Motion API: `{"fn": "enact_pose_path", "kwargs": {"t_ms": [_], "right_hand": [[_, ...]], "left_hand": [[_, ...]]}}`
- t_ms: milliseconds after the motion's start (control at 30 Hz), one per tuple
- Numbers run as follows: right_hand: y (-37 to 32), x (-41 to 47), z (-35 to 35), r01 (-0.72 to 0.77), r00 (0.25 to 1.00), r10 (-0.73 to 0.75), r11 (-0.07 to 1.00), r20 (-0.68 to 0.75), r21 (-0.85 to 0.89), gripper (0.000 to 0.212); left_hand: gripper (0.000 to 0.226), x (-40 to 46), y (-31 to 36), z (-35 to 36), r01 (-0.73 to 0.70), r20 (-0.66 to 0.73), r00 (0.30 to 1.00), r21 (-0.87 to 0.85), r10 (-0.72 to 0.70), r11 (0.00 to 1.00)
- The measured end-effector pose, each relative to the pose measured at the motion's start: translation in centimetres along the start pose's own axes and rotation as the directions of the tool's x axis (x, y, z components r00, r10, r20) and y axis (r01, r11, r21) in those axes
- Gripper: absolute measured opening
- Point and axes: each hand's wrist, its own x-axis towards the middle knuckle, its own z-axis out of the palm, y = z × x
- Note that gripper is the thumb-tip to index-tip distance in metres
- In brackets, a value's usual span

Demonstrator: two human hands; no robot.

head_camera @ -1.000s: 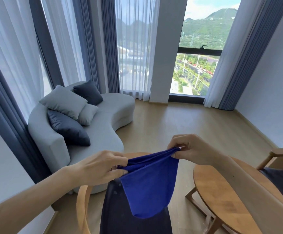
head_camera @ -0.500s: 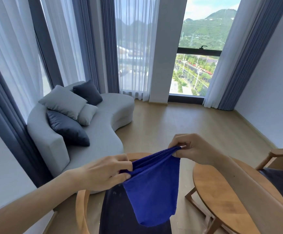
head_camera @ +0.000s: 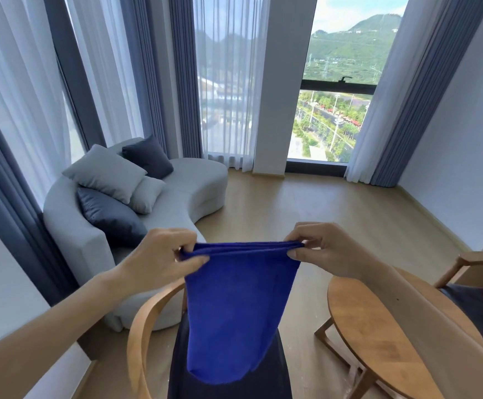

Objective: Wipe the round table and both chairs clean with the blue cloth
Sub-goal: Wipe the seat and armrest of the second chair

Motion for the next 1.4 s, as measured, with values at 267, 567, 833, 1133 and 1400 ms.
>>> {"fn": "enact_pose_path", "kwargs": {"t_ms": [267, 567, 833, 1133, 1400], "right_hand": [[0.0, 0.8, 0.2, -0.016, 0.988, 0.015, 1.000, -0.151, -0.002, 0.020], [-0.2, 0.8, 0.0, -0.061, 0.984, 0.060, 0.998, -0.171, -0.002, 0.034], [-0.6, 1.3, -0.5, -0.065, 0.994, 0.057, 0.994, -0.089, -0.092, 0.039], [-0.8, 1.5, -0.2, -0.120, 0.992, 0.120, 0.992, 0.022, -0.038, 0.040], [-3.8, 3.6, 1.7, -0.004, 1.000, 0.004, 1.000, 0.031, -0.023, 0.072]], "left_hand": [[0.034, 1.2, -0.4, -0.5, 0.166, -0.018, 0.986, -0.068, -0.167, 0.984], [0.020, 3.3, 0.3, -0.3, 0.312, 0.144, 0.949, -0.272, -0.282, 0.910], [0.019, 5.2, 2.2, -0.1, 0.287, 0.177, 0.955, -0.332, -0.239, 0.899], [0.013, 6.0, 3.2, -0.2, 0.277, 0.241, 0.949, -0.326, -0.204, 0.904], [0.013, 6.8, 4.1, 1.7, 0.176, 0.239, 0.967, -0.375, -0.089, 0.910]]}}
